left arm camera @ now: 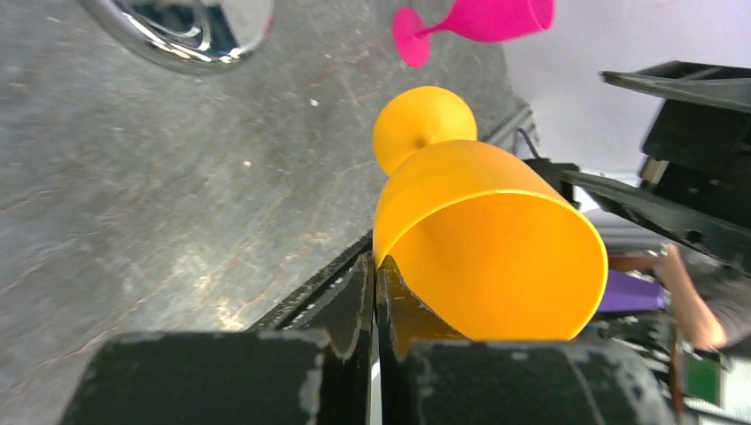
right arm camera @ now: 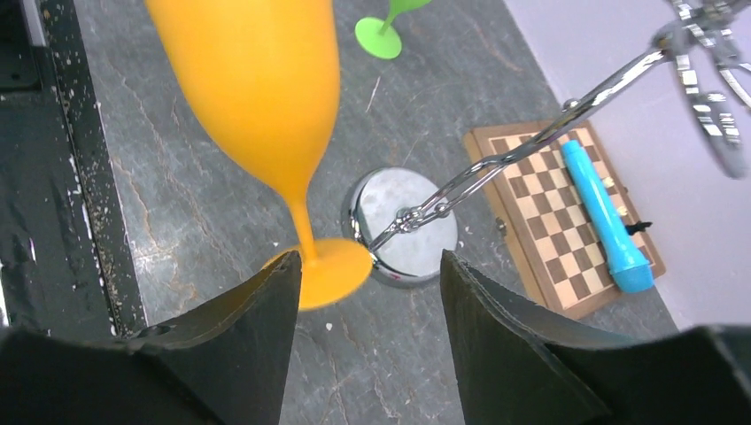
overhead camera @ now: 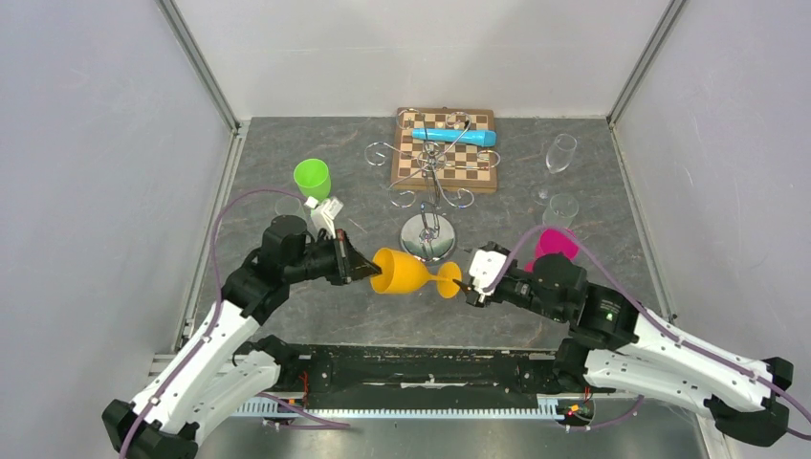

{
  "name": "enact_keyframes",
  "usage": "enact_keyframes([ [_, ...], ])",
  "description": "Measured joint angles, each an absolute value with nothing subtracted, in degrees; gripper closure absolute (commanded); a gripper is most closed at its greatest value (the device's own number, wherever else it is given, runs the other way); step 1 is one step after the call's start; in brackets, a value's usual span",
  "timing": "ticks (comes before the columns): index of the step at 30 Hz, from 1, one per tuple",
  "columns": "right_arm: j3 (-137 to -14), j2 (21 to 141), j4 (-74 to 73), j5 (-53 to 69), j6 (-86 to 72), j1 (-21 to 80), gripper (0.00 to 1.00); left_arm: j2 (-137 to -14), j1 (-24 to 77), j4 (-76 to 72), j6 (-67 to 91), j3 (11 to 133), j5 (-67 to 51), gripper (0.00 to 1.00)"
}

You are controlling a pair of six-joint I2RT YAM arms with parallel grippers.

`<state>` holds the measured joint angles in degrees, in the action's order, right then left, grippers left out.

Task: Take the wine glass off the wine glass rack
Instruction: Place the wine glass at the center of the board.

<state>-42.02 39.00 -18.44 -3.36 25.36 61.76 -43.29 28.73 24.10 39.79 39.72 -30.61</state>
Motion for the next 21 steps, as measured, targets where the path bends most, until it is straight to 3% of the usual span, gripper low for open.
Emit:
enact_keyframes([
  [10,-40.36,32.71,-15.29,-8.01,21.96,61.76,0.26,-42.28,28.73,44.05,31.73,51.77,-13.65,0.98],
  [21,-39.24,36.16,-15.11,-14.68,14.83,61.76,0.25,-47.11,28.73,58.81,28.10,58.35,5.15,0.98],
])
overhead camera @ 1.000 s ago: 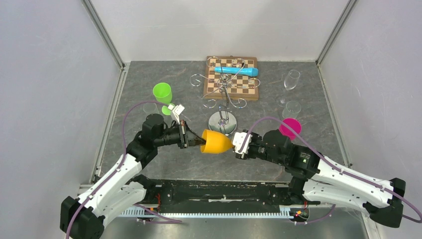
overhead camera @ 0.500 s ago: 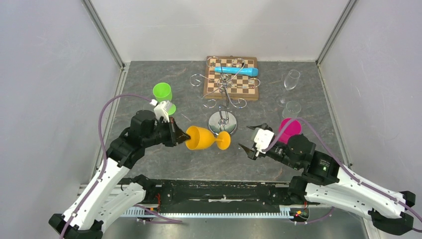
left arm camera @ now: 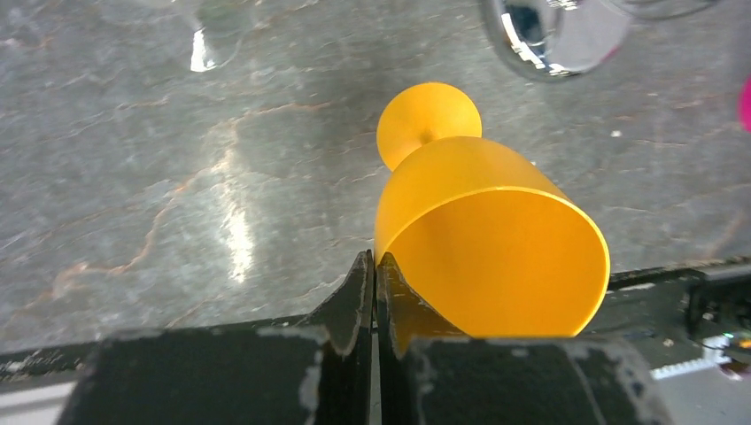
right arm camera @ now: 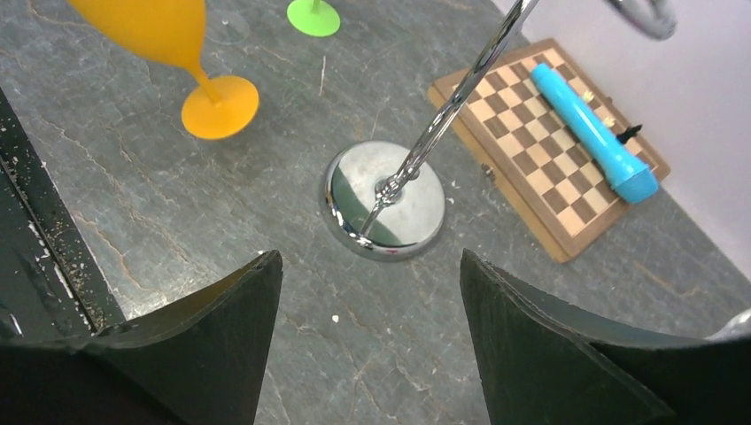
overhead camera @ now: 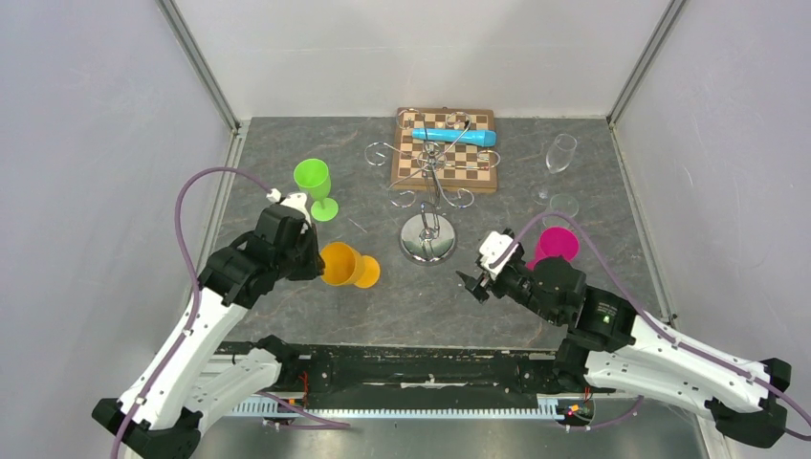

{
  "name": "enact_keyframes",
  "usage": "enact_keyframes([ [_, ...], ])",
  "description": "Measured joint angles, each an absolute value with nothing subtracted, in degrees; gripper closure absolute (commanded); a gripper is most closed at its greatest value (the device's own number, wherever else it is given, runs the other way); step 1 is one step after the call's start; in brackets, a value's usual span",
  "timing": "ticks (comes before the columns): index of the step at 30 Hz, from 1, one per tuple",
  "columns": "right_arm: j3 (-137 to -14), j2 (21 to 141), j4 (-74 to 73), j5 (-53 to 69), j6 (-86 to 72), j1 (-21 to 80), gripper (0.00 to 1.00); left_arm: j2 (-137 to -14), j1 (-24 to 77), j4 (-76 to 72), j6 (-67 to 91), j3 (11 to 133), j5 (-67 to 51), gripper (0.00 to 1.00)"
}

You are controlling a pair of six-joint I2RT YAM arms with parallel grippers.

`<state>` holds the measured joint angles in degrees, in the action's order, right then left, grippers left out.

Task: Take the wine glass off the wine glass rack
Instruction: Place the wine glass at the center of the board.

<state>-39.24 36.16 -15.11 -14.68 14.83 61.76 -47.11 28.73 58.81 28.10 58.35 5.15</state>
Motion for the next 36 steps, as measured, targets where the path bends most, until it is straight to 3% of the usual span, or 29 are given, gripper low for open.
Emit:
enact_keyframes([
  [16,-38.09,38.39,-15.49,-12.71,7.90,61.76,0.25,-59.46,27.90,65.54,26.98,62.02,17.06,0.98],
  [33,-36.58,38.20,-15.53,-11.22,7.49,61.76,0.23,-64.03,18.31,63.37,21.47,62.04,10.94,0.98],
  [36,-36.49,38.20,-15.53,-11.25,7.49,61.76,0.23,-64.42,17.41,62.89,21.34,62.04,10.17,0.88],
])
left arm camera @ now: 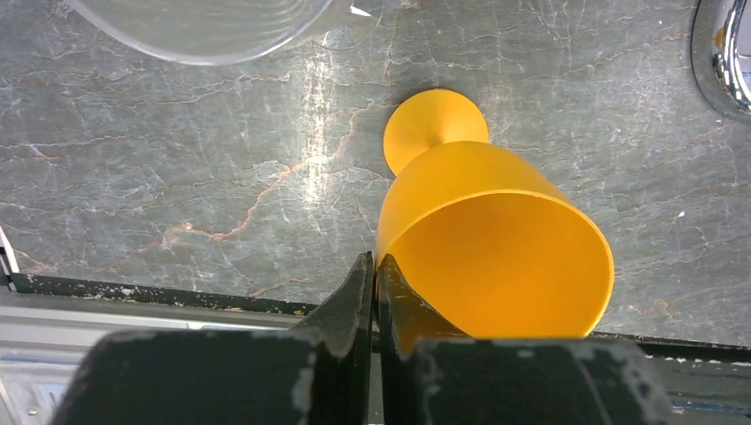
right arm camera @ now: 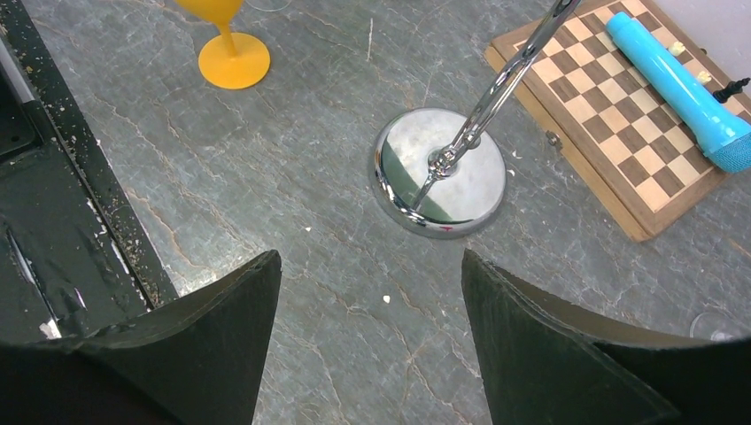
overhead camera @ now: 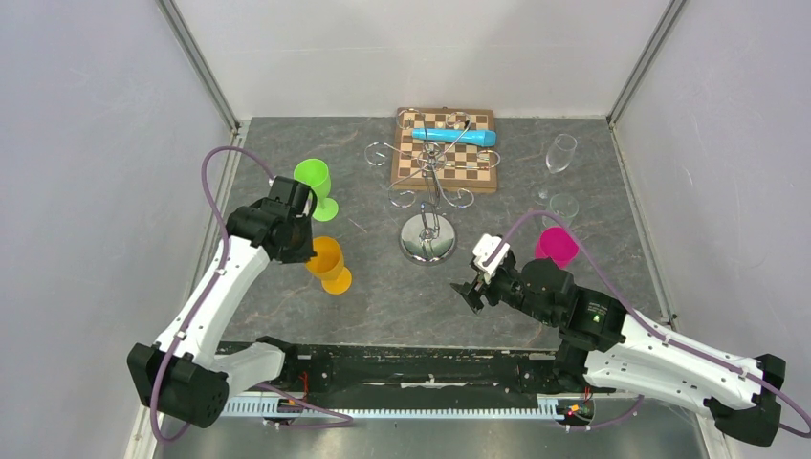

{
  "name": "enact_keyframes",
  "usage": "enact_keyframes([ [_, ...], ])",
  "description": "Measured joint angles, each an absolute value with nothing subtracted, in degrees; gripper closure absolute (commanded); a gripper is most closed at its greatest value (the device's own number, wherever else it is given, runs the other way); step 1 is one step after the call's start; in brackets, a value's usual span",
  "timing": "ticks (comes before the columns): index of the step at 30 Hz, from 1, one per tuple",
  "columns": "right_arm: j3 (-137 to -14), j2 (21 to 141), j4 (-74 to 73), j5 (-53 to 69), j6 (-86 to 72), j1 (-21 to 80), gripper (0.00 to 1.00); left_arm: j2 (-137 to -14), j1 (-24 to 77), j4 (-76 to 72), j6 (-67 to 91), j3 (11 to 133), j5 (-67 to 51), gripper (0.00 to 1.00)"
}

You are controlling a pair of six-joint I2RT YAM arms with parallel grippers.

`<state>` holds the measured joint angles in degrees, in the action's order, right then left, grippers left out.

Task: Take the wine glass off the wine glass rack
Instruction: Place the wine glass at the center of the board.

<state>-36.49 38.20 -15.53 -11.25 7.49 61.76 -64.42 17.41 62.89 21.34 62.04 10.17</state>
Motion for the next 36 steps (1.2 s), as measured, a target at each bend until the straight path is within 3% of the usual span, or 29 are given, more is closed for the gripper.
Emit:
enact_keyframes([
  [8,-36.49,38.22,-15.51,-11.25,7.03,61.76,0.20,-64.49,16.45,62.37,20.25,62.02,9.82,0.63],
  [14,-36.49,38.22,-15.53,-11.35,6.83,61.76,0.18,-64.42,16.45,62.39,19.57,62.06,9.91,0.52],
  [21,-36.58,38.22,-16.36,-12.62,6.33,61.76,0.02,-63.37,16.45,62.50,18.09,64.82,9.67,0.26],
  [36,-41.89,38.24,-22.13,-21.98,0.91,61.76,0.02,-56.75,16.45,59.46,17.87,69.36,5.30,0.23],
])
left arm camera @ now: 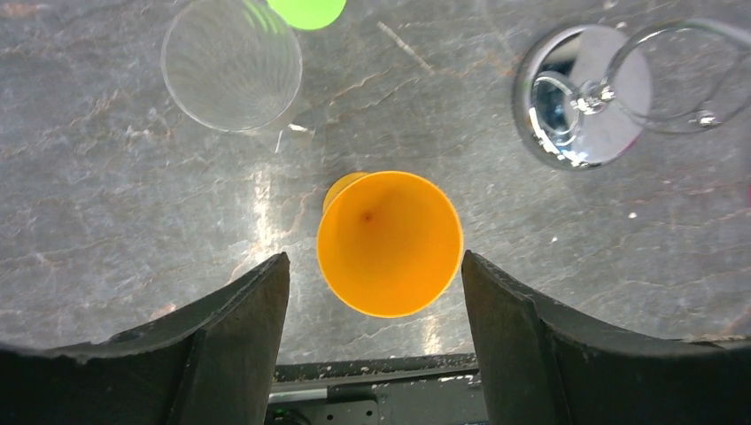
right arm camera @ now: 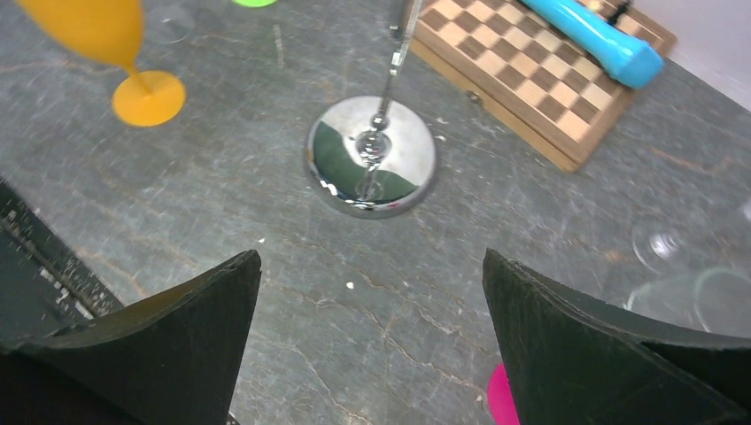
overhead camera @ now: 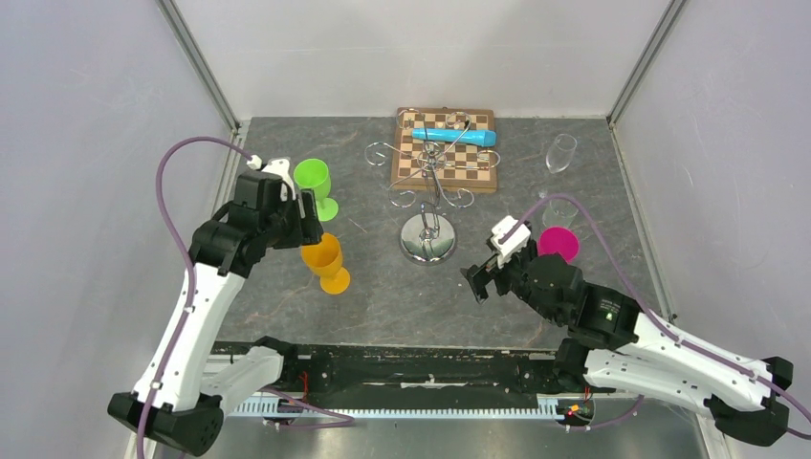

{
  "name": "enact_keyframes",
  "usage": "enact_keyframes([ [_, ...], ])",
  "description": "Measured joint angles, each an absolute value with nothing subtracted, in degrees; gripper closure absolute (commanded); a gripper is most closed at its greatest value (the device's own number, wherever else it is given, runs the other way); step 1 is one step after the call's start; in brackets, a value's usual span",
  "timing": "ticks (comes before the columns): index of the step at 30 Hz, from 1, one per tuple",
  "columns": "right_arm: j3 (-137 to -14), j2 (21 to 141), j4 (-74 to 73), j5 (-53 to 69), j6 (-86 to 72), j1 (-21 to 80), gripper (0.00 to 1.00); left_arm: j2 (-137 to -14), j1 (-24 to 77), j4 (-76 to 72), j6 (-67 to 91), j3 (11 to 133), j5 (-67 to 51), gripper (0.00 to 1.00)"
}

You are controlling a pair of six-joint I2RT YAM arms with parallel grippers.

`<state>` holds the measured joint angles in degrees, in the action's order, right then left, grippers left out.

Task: Take the wine glass off the wine glass rack
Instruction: Reset both arms

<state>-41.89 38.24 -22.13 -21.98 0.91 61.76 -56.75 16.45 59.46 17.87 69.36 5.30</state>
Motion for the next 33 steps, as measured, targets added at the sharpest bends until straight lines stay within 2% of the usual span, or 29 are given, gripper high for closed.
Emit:
enact_keyframes([
  [11,-42.15,33.36,-26.09,-41.19,-9.21,61.76,0.02,-50.61,16.45,51.99,17.23,67.33,-3.46,0.23],
  [16,-42.78,33.45,-28.60,-46.30,-12.03,61.73,0.02,-49.50,16.45,50.02,16.73,65.87,-8.29,0.23],
  [27,-51.86,42.41,-36.40,-47.75,-14.15,61.71,0.02,-48.23,16.45,48.42,16.64,65.04,-14.59,0.23],
  [33,-51.18,40.60,-37.10,-47.37,-13.72,61.71,0.02,-46.81,16.45,47.53,16.64,64.12,-17.12,0.23],
])
